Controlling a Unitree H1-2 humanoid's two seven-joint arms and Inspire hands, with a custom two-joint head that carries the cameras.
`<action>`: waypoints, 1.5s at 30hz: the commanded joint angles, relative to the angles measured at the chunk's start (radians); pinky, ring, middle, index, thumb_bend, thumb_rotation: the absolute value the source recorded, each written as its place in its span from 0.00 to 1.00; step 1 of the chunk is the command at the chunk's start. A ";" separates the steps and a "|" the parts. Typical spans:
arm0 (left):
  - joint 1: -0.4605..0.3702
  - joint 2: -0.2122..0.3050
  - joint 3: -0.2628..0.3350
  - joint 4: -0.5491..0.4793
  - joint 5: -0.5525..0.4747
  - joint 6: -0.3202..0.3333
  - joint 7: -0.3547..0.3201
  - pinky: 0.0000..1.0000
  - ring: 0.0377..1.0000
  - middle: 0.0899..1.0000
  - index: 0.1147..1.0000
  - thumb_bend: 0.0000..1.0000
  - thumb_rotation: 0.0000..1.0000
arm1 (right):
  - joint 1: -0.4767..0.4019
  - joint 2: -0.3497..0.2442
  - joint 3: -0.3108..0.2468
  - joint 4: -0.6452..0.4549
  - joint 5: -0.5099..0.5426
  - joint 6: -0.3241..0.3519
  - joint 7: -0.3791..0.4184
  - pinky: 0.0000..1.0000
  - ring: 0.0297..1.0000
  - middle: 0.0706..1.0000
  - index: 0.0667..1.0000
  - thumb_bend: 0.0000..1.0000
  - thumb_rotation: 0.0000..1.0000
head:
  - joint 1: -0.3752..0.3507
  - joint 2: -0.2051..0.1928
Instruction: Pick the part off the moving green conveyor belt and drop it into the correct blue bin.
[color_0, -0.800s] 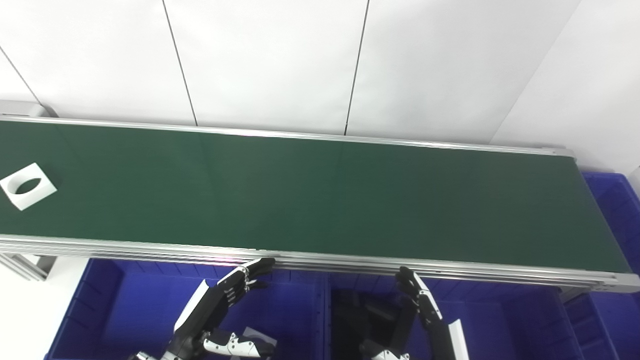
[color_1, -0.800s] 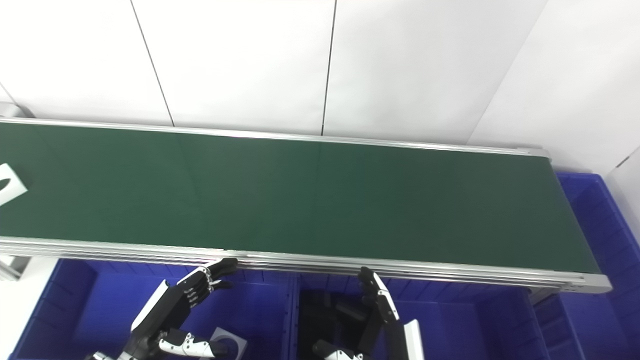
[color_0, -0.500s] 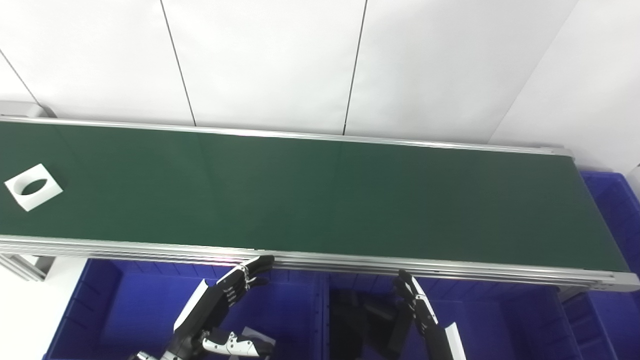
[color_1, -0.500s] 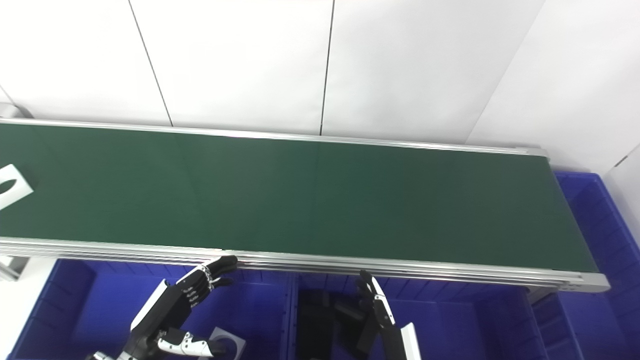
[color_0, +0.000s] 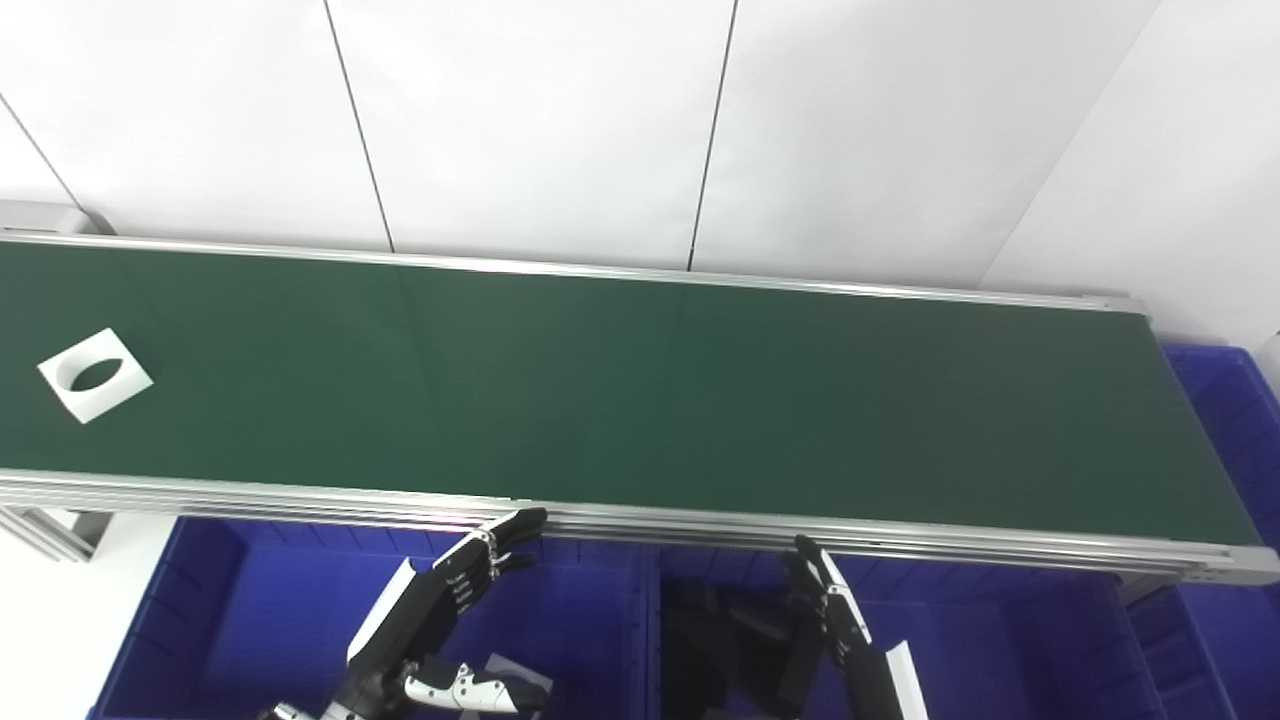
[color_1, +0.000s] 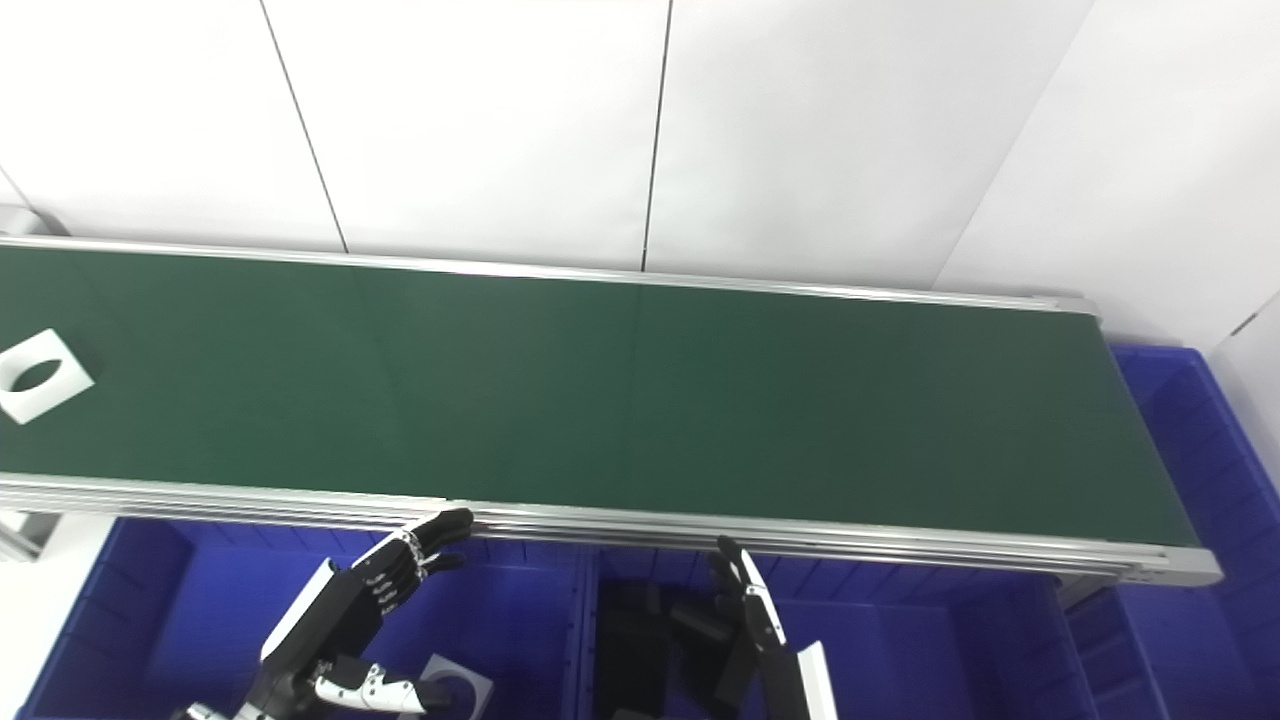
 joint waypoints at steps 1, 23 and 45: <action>-0.014 0.006 0.000 -0.031 -0.006 -0.036 0.000 0.84 0.90 0.90 0.84 0.91 0.24 | 0.004 0.017 -0.003 -0.042 0.002 0.005 -0.005 0.82 0.88 0.87 0.93 0.84 0.26 | 0.000 0.009; -0.005 -0.001 -0.001 -0.069 0.009 -0.020 0.015 0.87 0.92 0.92 0.86 0.89 0.28 | 0.004 0.039 -0.016 -0.089 0.041 0.069 0.010 0.80 0.87 0.86 0.90 0.76 0.21 | 0.018 0.085; 0.022 -0.068 -0.025 -0.058 0.073 -0.044 0.069 0.79 0.86 0.87 0.81 0.93 0.26 | 0.007 -0.031 -0.058 -0.026 0.161 -0.007 0.031 0.91 0.91 0.91 0.95 0.66 0.04 | 0.414 -0.080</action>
